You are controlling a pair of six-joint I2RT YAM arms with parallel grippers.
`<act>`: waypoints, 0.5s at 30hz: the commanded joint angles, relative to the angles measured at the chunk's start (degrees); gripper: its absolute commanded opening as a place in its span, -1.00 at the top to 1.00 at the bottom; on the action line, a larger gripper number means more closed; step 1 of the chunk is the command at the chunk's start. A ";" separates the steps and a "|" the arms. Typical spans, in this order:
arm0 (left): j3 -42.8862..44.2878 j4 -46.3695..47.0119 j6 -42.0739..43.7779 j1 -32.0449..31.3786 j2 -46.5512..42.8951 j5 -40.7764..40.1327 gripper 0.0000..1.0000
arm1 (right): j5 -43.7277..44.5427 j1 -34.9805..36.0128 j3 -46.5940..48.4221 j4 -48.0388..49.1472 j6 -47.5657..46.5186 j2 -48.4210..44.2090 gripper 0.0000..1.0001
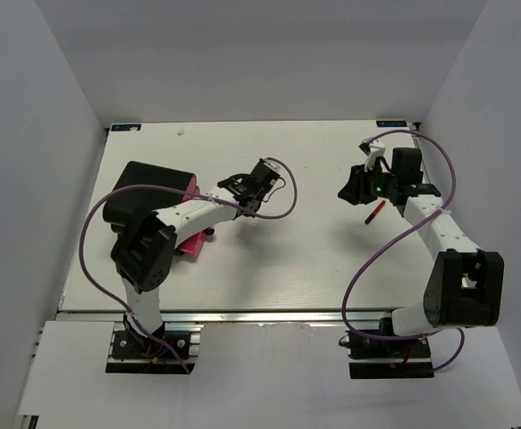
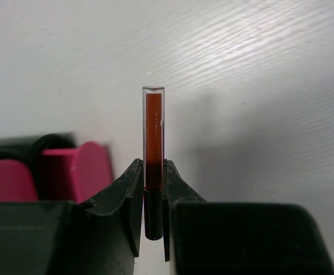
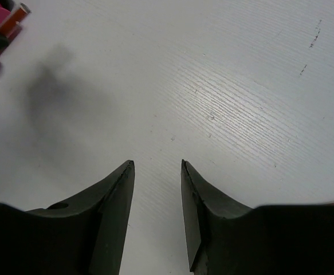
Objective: Organize the makeup
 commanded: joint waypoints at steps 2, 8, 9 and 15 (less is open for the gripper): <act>-5.28 -2.05 -0.20 1.54 -7.20 -8.70 1.00 | -0.18 -0.35 -0.08 1.13 -0.30 -0.90 0.12; -11.53 -2.67 -3.80 4.17 -11.86 -15.64 1.00 | -0.36 -0.35 -0.43 1.13 -0.13 -0.98 0.12; -11.88 -3.36 -4.85 4.61 -12.56 -16.34 1.00 | -0.27 -0.35 -0.51 1.13 -0.21 -0.98 0.12; -13.55 -3.90 -6.53 6.64 -13.54 -19.69 1.00 | -0.36 -0.35 -0.43 1.12 0.23 -0.81 0.12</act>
